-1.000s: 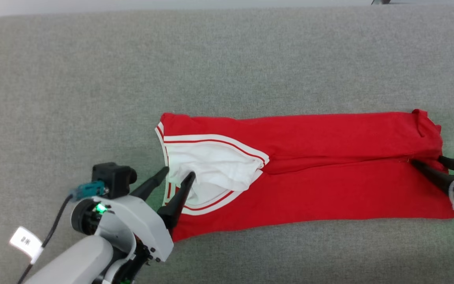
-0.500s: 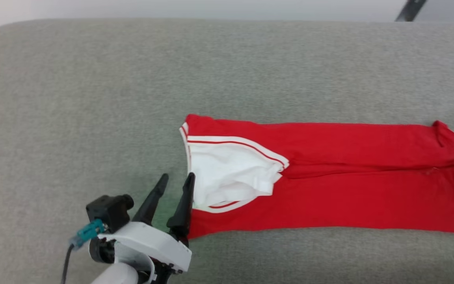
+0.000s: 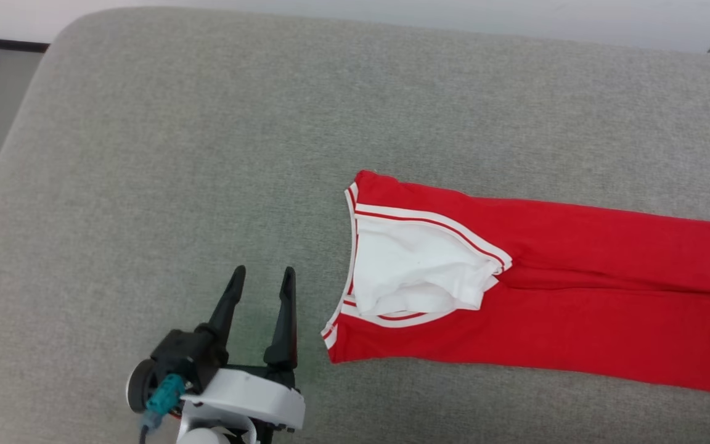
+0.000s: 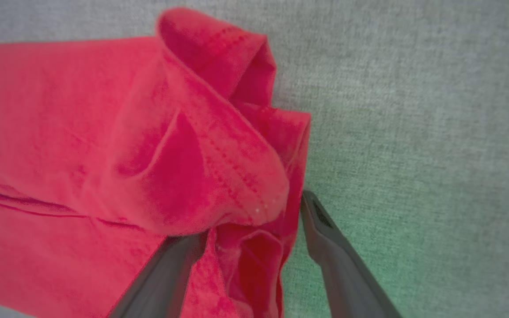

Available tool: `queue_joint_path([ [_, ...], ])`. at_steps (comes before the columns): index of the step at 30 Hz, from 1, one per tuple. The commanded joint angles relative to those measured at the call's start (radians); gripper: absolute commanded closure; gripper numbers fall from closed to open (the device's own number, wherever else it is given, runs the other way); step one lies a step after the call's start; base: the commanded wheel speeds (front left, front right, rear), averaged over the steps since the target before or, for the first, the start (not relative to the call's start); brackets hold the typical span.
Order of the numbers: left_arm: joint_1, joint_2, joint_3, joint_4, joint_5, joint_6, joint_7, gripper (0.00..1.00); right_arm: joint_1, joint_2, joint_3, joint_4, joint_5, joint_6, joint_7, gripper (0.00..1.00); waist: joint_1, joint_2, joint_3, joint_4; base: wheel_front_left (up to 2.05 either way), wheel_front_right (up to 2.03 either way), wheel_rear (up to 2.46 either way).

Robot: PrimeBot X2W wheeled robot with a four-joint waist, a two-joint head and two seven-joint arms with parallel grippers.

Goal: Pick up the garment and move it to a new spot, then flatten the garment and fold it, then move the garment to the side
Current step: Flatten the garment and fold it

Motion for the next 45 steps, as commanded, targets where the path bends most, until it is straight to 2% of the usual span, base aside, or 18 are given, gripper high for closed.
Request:
queue_joint_path([
  [1, 0.021, -0.016, 0.029, -0.005, 0.059, -0.017, -0.001, 0.0, 0.027, 0.045, 0.012, 0.01, 0.007, 0.001, 0.021, 0.0, 0.0, -0.0001, -0.005, 0.017, 0.0, 0.0, 0.0],
  [5, 0.04, -0.053, 0.07, 0.004, 0.146, -0.046, -0.001, 0.0, 0.029, 0.076, 0.028, 0.034, -0.001, 0.001, 0.064, 0.0, 0.0, -0.0001, -0.004, 0.024, 0.0, 0.0, 0.0],
  [6, 0.044, -0.059, 0.075, 0.013, 0.165, -0.051, -0.001, 0.0, 0.029, 0.082, 0.033, 0.037, -0.003, 0.002, 0.076, 0.13, 0.0, -0.0001, -0.003, 0.025, 0.0, 0.0, 0.0],
  [7, 0.043, -0.065, 0.083, 0.018, 0.185, -0.057, -0.001, 0.0, 0.03, 0.087, 0.035, 0.039, -0.005, 0.002, 0.082, 0.38, 0.0, -0.0001, 0.0, 0.026, 0.0, 0.0, 0.0],
  [9, 0.041, -0.084, 0.1, 0.027, 0.208, -0.072, -0.001, 0.0, 0.03, 0.094, 0.034, 0.04, -0.012, 0.002, 0.082, 0.73, 0.0, -0.0001, 0.004, 0.028, 0.0, 0.0, 0.0],
  [10, 0.039, -0.091, 0.109, 0.031, 0.222, -0.077, -0.001, 0.0, 0.03, 0.097, 0.031, 0.042, -0.015, 0.002, 0.079, 1.0, 0.0, -0.0001, 0.006, 0.028, 0.0, 0.0, 0.0],
  [19, 0.039, -0.14, 0.185, 0.056, 0.284, -0.134, -0.001, 0.0, 0.033, 0.105, 0.007, 0.055, -0.026, 0.002, 0.055, 1.0, 0.0, -0.0001, 0.009, 0.018, 0.0, 0.0, 0.0],
  [26, 0.047, -0.158, 0.232, 0.06, 0.325, -0.172, -0.001, 0.0, 0.009, 0.115, -0.04, 0.072, -0.017, 0.001, -0.006, 1.0, 0.0, -0.0001, 0.0, -0.02, 0.0, 0.0, 0.0],
  [35, 0.047, -0.16, 0.285, 0.04, 0.365, -0.214, -0.001, 0.0, -0.004, 0.024, -0.11, 0.17, -0.029, -0.001, -0.092, 1.0, 0.0, -0.0001, 0.023, -0.095, 0.0, 0.0, 0.0],
  [40, 0.051, -0.162, 0.306, 0.036, 0.377, -0.223, -0.001, 0.0, 0.015, -0.028, -0.151, 0.242, -0.006, -0.001, -0.145, 1.0, 0.0, -0.0001, 0.032, -0.126, 0.0, 0.0, 0.0],
  [45, 0.058, -0.165, 0.321, 0.054, 0.382, -0.235, -0.001, 0.0, 0.036, -0.021, -0.16, 0.244, 0.0, 0.0, -0.176, 1.0, 0.0, -0.0001, 0.014, -0.146, 0.0, 0.0, 0.0],
])
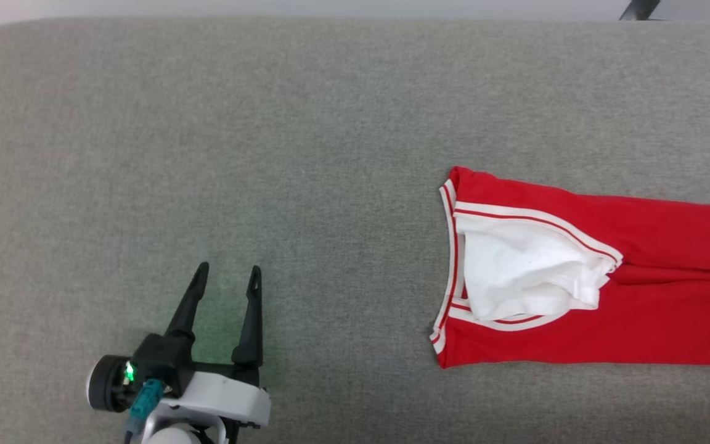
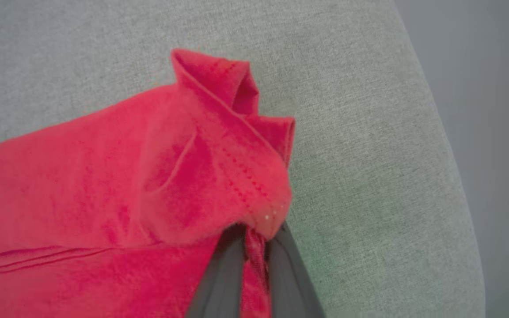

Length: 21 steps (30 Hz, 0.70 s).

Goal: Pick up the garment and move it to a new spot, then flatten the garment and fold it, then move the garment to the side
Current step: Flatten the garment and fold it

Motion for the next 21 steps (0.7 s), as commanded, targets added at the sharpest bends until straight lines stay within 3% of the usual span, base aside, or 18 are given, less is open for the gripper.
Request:
queue_joint_path([
  [1, 0.01, -0.003, 0.005, 0.006, 0.004, -0.007, -0.001, 0.0, 0.016, 0.011, 0.006, -0.02, -0.007, -0.002, -0.007, 1.0, 0.0, -0.0001, -0.018, -0.011, 0.0, 0.0, 0.0],
  [6, 0.023, -0.011, 0.013, 0.024, -0.004, -0.017, -0.001, 0.0, 0.022, 0.033, 0.03, -0.152, -0.029, -0.001, -0.003, 1.0, 0.0, -0.0001, -0.064, -0.012, 0.0, 0.0, 0.0],
  [13, 0.043, -0.025, 0.016, 0.038, -0.021, -0.024, -0.001, 0.0, -0.018, 0.072, 0.068, -0.449, -0.071, -0.001, 0.046, 1.0, 0.0, -0.0001, -0.1, 0.009, 0.0, 0.0, 0.0],
  [21, 0.028, -0.035, -0.005, 0.044, -0.032, -0.024, -0.001, 0.0, -0.039, 0.183, 0.12, -0.662, -0.11, -0.001, 0.133, 1.0, 0.0, -0.0001, -0.092, 0.073, 0.0, 0.0, 0.0],
])
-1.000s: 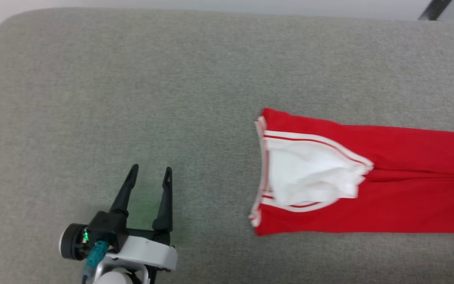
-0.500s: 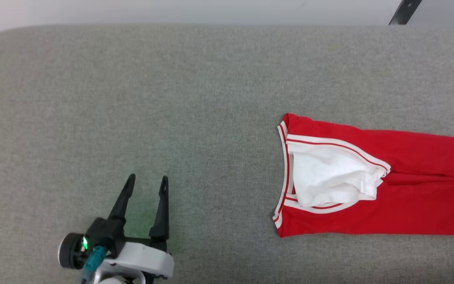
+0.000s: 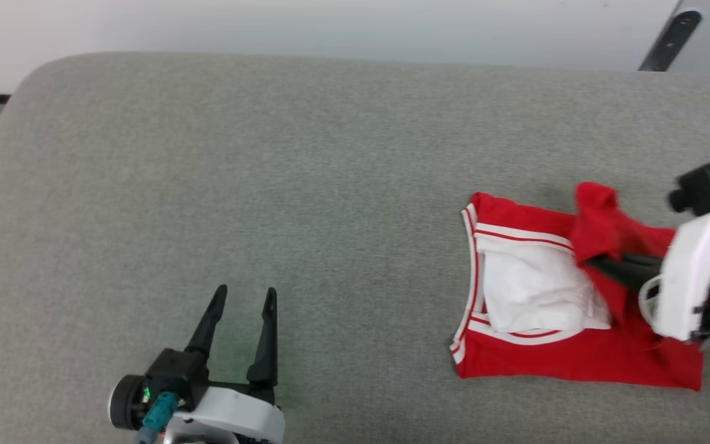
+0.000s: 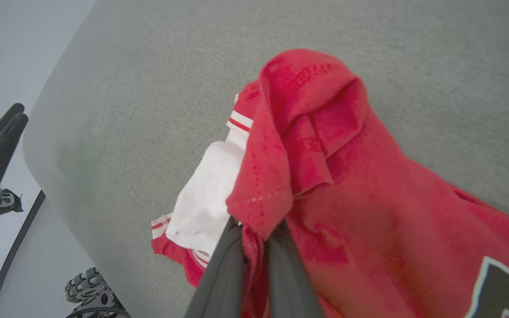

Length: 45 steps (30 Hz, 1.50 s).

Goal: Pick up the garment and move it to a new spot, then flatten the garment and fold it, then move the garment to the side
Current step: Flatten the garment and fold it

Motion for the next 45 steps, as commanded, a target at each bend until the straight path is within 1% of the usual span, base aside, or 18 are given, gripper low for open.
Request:
queue_joint_path([
  [1, -0.009, -0.003, -0.008, 0.001, -0.003, 0.003, -0.001, 0.0, -0.018, 0.027, 0.009, -0.017, -0.021, -0.001, 0.014, 1.0, 0.0, -0.0001, 0.011, 0.035, 0.0, 0.0, 0.0],
  [5, -0.019, -0.004, -0.028, -0.002, -0.018, 0.009, -0.001, 0.0, -0.029, 0.091, 0.026, -0.03, -0.059, -0.001, 0.041, 1.0, 0.0, -0.0001, 0.026, 0.067, 0.0, 0.0, 0.0],
  [10, -0.035, -0.004, -0.048, 0.0, -0.042, 0.024, -0.001, 0.0, -0.039, 0.143, 0.014, -0.005, -0.108, -0.001, 0.046, 1.0, 0.0, -0.0001, 0.043, 0.092, 0.0, 0.0, 0.0],
  [15, -0.04, -0.004, -0.06, 0.003, -0.052, 0.037, -0.001, 0.0, -0.036, 0.181, 0.0, 0.035, -0.154, -0.001, 0.029, 1.0, 0.0, -0.0001, 0.045, 0.096, 0.0, 0.0, 0.0],
  [16, -0.041, -0.004, -0.06, 0.004, -0.053, 0.038, -0.001, 0.0, -0.031, 0.187, -0.001, 0.039, -0.161, -0.001, 0.028, 0.79, 0.0, -0.0001, 0.043, 0.094, 0.0, 0.0, 0.0],
  [17, -0.041, -0.004, -0.059, 0.006, -0.054, 0.039, -0.001, 0.0, -0.024, 0.194, -0.005, 0.047, -0.16, -0.001, 0.027, 0.53, 0.0, -0.0001, 0.041, 0.091, 0.0, 0.0, 0.0],
  [18, -0.042, -0.004, -0.059, 0.009, -0.055, 0.039, -0.001, 0.0, -0.017, 0.201, -0.011, 0.053, -0.156, -0.001, 0.024, 0.0, 0.0, -0.0001, 0.039, 0.088, 0.0, 0.0, 0.0],
  [25, -0.05, -0.004, -0.044, 0.022, -0.038, 0.022, -0.001, 0.0, 0.019, 0.238, -0.055, 0.05, -0.127, -0.001, -0.003, 0.0, 0.0, -0.0001, 0.009, 0.042, 0.0, 0.0, 0.0],
  [26, -0.05, -0.004, -0.044, 0.022, -0.038, 0.022, -0.001, 0.0, 0.019, 0.238, -0.055, 0.05, -0.127, -0.001, -0.003, 0.0, 0.0, -0.0001, 0.009, 0.042, 0.0, 0.0, 0.0],
  [29, -0.052, -0.004, -0.031, 0.027, -0.034, 0.012, -0.001, 0.0, 0.037, 0.243, -0.082, 0.047, -0.116, -0.001, -0.032, 0.0, 0.0, -0.0001, -0.011, 0.012, 0.0, 0.0, 0.0],
  [34, -0.056, -0.004, -0.012, 0.045, -0.034, -0.005, -0.001, 0.0, 0.076, 0.217, -0.122, 0.043, -0.129, -0.001, -0.106, 0.0, 0.0, -0.0001, -0.047, -0.038, 0.0, 0.0, 0.0],
  [37, -0.056, -0.004, -0.002, 0.066, -0.033, -0.018, -0.001, 0.0, 0.112, 0.185, -0.126, 0.039, -0.171, -0.001, -0.168, 0.0, 0.0, -0.0001, -0.073, -0.066, 0.0, 0.0, 0.0],
  [41, -0.061, -0.004, 0.01, 0.088, -0.038, -0.029, -0.001, 0.0, 0.172, 0.146, -0.14, 0.067, -0.217, -0.001, -0.264, 0.0, 0.0, -0.0001, -0.105, -0.097, 0.0, 0.0, 0.0],
  [45, -0.058, 0.001, 0.019, 0.122, -0.037, -0.041, -0.001, 0.0, 0.231, 0.134, -0.157, 0.111, -0.254, -0.001, -0.366, 0.0, 0.0, -0.0001, -0.134, -0.126, 0.0, 0.0, 0.0],
])
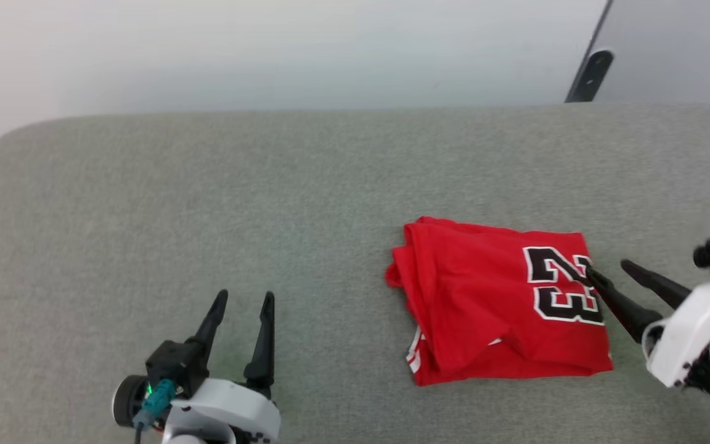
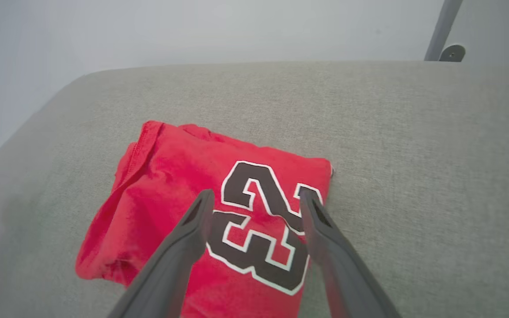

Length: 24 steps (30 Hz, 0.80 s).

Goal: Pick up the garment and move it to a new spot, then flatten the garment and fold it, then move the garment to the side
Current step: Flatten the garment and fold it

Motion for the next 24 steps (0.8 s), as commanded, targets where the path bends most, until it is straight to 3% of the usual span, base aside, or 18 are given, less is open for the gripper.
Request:
queue_joint_path([
  [1, 0.002, 0.006, 0.002, 0.018, -0.002, -0.008, -0.001, 0.0, 0.029, -0.003, -0.012, 0.021, -0.011, -0.001, -0.029, 0.0, 0.0, -0.0001, -0.041, -0.041, 0.0, 0.0, 0.0],
  [13, 0.082, 0.04, 0.038, 0.044, -0.003, -0.015, -0.001, 0.0, 0.184, 0.055, -0.129, 0.071, -0.121, -0.001, -0.283, 0.0, 0.0, -0.0001, -0.105, -0.075, 0.0, 0.0, 0.0],
  [24, 0.245, 0.042, 0.083, -0.091, 0.014, 0.042, -0.001, 0.0, 0.345, 0.126, -0.298, -0.032, -0.24, -0.001, -0.301, 0.0, 0.0, -0.0001, -0.141, -0.071, 0.0, 0.0, 0.0],
])
